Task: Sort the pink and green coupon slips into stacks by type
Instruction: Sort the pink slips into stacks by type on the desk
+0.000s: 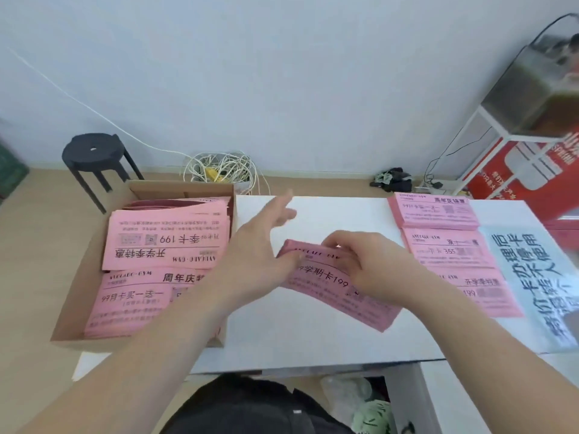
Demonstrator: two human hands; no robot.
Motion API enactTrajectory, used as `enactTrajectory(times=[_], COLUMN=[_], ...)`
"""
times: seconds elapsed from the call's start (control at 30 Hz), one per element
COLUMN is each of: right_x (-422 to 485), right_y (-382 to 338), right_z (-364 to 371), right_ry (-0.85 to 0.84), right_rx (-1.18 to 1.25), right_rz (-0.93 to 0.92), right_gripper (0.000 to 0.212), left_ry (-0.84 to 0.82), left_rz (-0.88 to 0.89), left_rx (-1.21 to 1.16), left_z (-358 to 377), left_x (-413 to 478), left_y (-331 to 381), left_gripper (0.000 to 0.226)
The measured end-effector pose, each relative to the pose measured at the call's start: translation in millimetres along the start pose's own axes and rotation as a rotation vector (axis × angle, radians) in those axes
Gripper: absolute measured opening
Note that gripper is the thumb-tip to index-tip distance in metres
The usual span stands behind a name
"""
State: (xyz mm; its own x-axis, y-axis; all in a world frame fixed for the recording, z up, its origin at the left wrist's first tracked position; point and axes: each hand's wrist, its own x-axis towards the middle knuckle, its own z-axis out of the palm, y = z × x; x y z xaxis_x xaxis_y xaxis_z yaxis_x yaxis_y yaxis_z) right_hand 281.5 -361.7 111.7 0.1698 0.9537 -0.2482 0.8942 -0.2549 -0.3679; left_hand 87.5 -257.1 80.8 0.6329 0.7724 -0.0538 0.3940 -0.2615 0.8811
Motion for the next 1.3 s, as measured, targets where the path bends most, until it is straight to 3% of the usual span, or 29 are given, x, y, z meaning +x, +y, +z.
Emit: enactTrajectory(times=[0.07, 0.17, 0.27, 0.33, 0.53, 0.6, 0.77, 0.9, 1.1, 1.3], right_x=[-1, -7, -11, -10, -6, -6, -10, -8, -5, -2], right_y=[14, 41, 66, 79, 98, 102, 118, 129, 129, 125], right_z=[2, 10, 16, 21, 33, 45, 93, 101, 99, 108], right_ry=[-0.025, -0.022, -0.100, -0.110, 0.192, 0.299, 0.376, 0.471, 0.471, 0.538], right_rx=[-0.090, 0.041, -0.102, -0.050, -0.039, 0.001, 0.122, 0.225, 0.336, 0.417], right_rz=[0.025, 0.092, 0.122, 0.145, 0.038, -0.013, -0.020, 0.012, 0.075, 0.090], right_gripper=[0.028, 0.035, 0.047, 0.049, 0.045, 0.042, 0.039, 0.035, 0.042, 0.041], left_ry=[-0.046, 0.030, 0.063, 0.064, 0.114, 0.145, 0.113, 0.149, 0.182, 0.080], left_rz=[-0.029, -0.123, -0.232, -0.248, -0.166, -0.160, -0.186, -0.066, 0.027, -0.002], left_rx=[0.004, -0.054, -0.146, -0.168, -0.242, -0.197, -0.122, 0.259, 0.456, 0.369], left_z=[23, 48, 59, 63, 66, 67, 86, 87, 88, 83], left_x=[2, 0, -2, -2, -4, -6, -18, -15, -12, -12], left_y=[-2, -12, -21, -31, -37, -43, -67, -76, -72, -72], left_gripper=[0.049, 0.021, 0.022, 0.026, 0.026, 0.025, 0.041, 0.037, 0.029, 0.025])
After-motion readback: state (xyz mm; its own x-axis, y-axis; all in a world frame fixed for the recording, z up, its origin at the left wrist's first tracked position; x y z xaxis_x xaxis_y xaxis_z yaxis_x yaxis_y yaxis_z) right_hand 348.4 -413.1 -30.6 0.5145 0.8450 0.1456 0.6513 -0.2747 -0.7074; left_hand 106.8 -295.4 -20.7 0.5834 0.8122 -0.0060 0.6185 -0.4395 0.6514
